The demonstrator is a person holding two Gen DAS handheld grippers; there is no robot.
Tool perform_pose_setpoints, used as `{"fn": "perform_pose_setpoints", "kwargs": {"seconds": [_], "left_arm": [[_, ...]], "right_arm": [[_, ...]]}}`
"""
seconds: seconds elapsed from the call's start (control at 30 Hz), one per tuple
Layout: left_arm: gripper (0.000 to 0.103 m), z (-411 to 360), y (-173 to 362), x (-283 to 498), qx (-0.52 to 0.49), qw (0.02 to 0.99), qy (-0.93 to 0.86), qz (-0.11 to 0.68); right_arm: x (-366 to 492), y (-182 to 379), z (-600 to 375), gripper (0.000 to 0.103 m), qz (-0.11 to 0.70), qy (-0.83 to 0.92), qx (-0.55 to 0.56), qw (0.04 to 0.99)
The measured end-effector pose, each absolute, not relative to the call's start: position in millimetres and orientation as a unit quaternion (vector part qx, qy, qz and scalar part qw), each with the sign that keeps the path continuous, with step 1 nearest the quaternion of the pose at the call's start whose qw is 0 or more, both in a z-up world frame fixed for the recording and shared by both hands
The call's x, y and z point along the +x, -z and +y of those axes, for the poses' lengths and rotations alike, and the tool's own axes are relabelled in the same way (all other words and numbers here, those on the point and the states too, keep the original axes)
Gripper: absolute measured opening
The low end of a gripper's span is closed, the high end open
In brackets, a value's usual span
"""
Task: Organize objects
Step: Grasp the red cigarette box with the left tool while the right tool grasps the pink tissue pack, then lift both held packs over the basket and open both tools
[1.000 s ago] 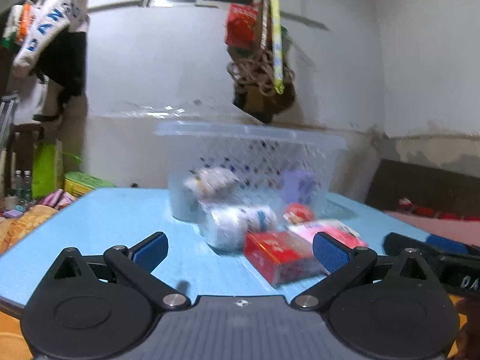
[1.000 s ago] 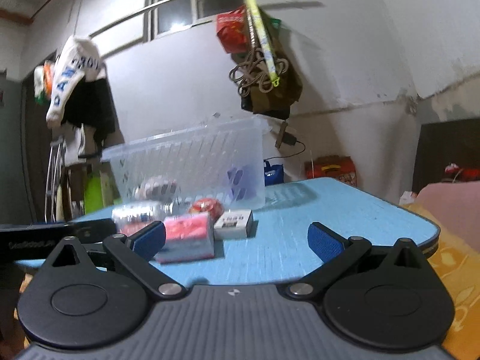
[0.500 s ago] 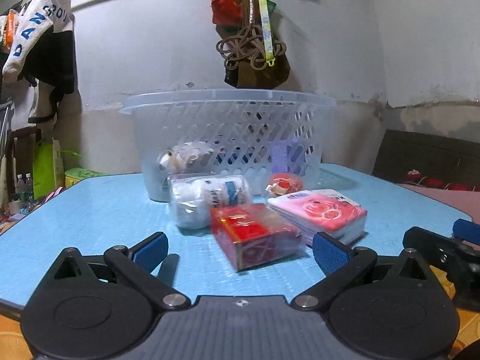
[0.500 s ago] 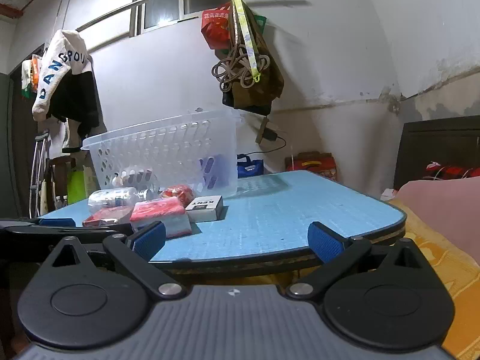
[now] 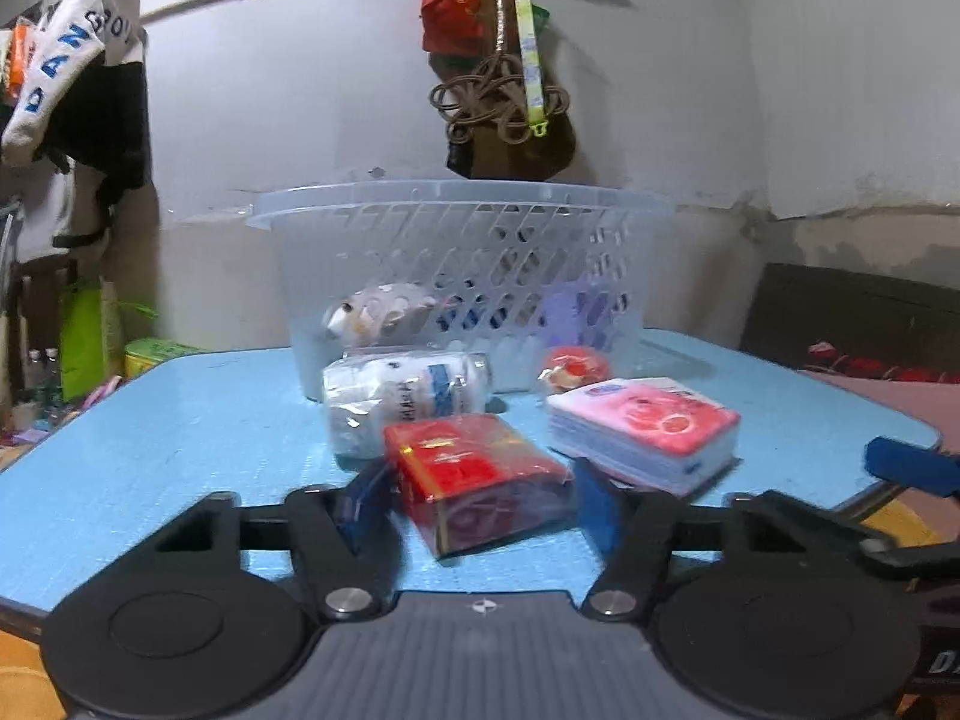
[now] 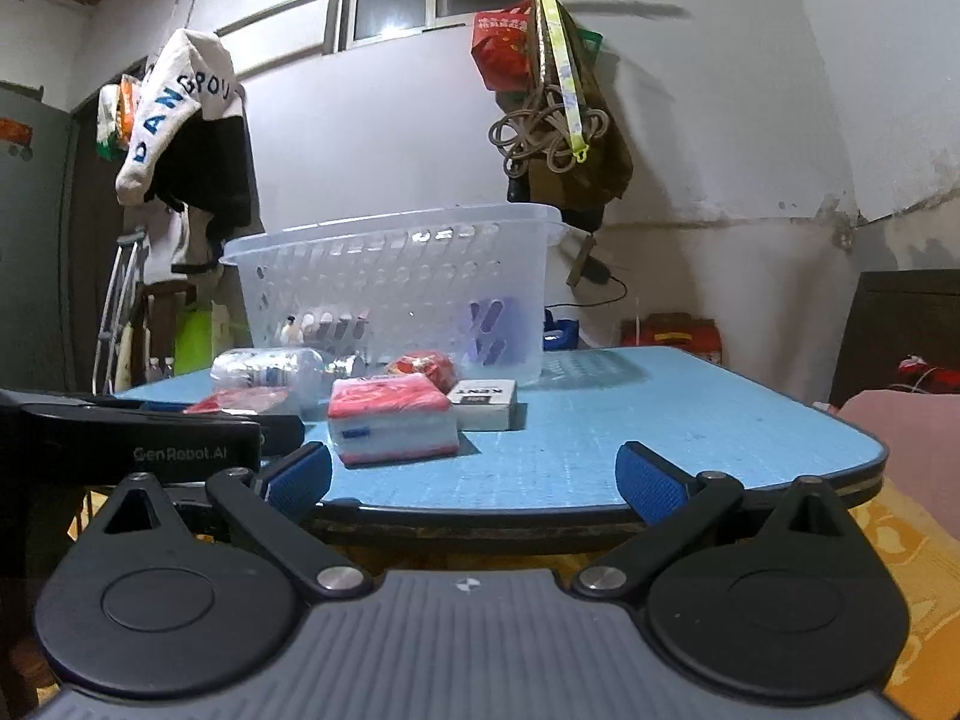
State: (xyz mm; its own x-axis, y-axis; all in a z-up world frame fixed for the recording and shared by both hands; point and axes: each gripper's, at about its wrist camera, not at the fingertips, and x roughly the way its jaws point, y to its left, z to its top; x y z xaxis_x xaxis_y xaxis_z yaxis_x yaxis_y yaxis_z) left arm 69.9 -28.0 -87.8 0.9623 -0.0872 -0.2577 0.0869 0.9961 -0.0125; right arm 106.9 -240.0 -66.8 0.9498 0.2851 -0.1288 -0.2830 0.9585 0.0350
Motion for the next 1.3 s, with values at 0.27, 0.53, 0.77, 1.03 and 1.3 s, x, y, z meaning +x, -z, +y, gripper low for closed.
{"fn": "perform_pose_setpoints", "kwargs": {"seconds": [0.27,0.53,0.77,1.03,1.3], "left_arm": [[0.064,-8.9,83.4,51.1,0.018,0.992,0.034,0.119],[0.075,10.2,87.4,54.9,0.01,0.992,0.016,0.127],[0.091,6.7,86.9,56.5,0.025,0.992,0.003,0.12],[0.062,14.6,81.5,53.1,-0.002,0.992,0.022,0.121],[0.062,22.4,57.0,50.3,-0.009,0.99,0.02,0.137]], "right_arm": [[117.6,68.6,-212.9,0.103,0.062,-0.179,-0.025,0.982],[136.6,64.7,-204.2,0.084,0.069,-0.184,-0.013,0.98],[137.3,63.8,-204.5,0.057,0.076,-0.202,-0.013,0.976],[125.4,51.0,-211.6,0.057,0.083,-0.198,-0.004,0.977],[119.7,26.5,-222.4,0.057,0.095,-0.188,-0.012,0.978]]}}
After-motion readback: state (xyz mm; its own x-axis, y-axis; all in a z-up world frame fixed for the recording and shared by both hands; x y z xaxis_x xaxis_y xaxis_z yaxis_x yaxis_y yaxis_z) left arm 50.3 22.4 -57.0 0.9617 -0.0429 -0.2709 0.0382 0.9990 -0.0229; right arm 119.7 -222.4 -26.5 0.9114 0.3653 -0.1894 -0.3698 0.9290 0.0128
